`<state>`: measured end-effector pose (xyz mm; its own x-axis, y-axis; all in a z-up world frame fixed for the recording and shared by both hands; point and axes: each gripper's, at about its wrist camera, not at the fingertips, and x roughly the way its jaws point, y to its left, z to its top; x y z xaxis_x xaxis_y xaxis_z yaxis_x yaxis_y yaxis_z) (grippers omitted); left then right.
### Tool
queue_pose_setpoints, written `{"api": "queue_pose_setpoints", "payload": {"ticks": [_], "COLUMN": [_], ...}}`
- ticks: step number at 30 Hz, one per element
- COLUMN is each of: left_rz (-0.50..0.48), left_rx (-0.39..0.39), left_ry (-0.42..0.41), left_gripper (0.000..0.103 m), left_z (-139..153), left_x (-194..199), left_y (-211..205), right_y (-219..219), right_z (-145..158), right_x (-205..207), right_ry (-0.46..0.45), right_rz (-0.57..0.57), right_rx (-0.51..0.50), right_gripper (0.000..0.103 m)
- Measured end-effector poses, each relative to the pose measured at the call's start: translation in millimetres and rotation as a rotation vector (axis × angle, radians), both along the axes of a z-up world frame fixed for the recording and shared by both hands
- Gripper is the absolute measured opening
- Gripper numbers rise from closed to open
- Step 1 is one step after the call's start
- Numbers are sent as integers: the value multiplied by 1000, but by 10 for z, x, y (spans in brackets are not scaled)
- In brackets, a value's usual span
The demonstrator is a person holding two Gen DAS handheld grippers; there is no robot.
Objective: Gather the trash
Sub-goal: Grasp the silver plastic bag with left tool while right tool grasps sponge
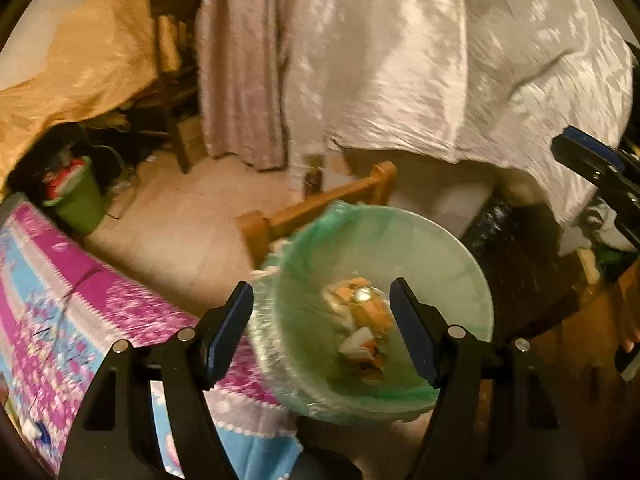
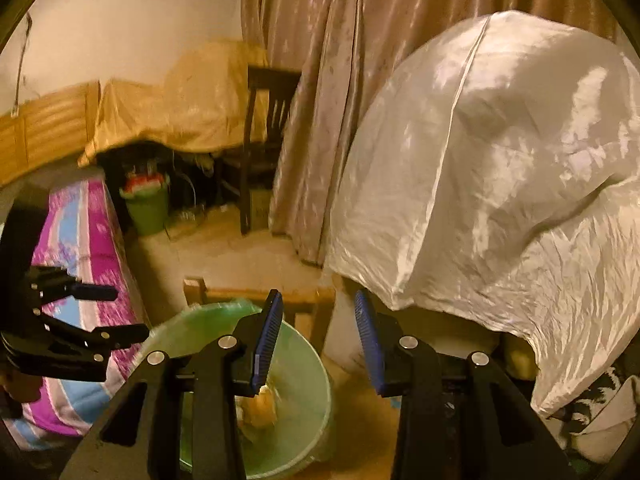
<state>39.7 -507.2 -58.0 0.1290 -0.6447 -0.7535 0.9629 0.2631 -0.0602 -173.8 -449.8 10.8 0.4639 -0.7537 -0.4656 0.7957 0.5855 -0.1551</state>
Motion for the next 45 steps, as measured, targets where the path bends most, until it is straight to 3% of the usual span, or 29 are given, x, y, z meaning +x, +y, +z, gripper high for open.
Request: {"api": "queue_pose_setpoints", "payload": {"ticks": [2, 5, 10, 14, 22, 27, 30, 32, 34, 37, 38, 40, 43, 45], "left_rz": [70, 173, 332, 450, 766, 1021, 1182, 1271, 1348, 1442, 1462, 1481, 1469, 1478], "left_rx": [-34, -61, -78, -76, -59, -19, -19, -50, -134, -252, -310, -354, -361, -259], "left_ry": [-23, -76, -140, -214, -216, -146, -57, 21, 132, 252, 300, 373, 450, 450], "left_gripper": [68, 68, 68, 68, 71, 71, 70, 70, 70, 71, 74, 81, 81, 81], "left_z": [29, 31, 49, 78, 55, -170, -313, -383, -417, -440, -459, -547, -720, -893], "left_x": [61, 165, 397, 556, 870, 1024, 1113, 1213, 1373, 1620, 1731, 1947, 2213, 2382], "left_y": [190, 510, 1167, 1843, 3387, 4429, 5042, 5408, 5744, 6060, 6154, 6234, 6187, 6089], "right_y": [137, 481, 985, 1315, 2124, 2851, 3327, 3554, 3811, 4085, 4117, 4291, 4377, 4416], "right_z": [16, 25, -44, -106, -390, -657, -814, -880, -932, -927, -908, -894, -878, -891], "right_x": [32, 153, 546, 922, 1851, 2456, 2760, 2917, 3177, 3467, 3532, 3676, 3736, 3767], "right_ry": [-27, -95, -137, -149, -106, -34, 19, 38, 46, 39, 35, 33, 46, 61], "right_rz": [-2, 21, 119, 226, 514, 741, 879, 956, 1044, 1106, 1117, 1137, 1153, 1163], "right_rx": [-54, -146, -186, -148, 18, 129, 172, 198, 265, 334, 349, 370, 372, 370], "right_gripper": [43, 59, 63, 69, 72, 73, 73, 73, 73, 73, 73, 73, 73, 73]}}
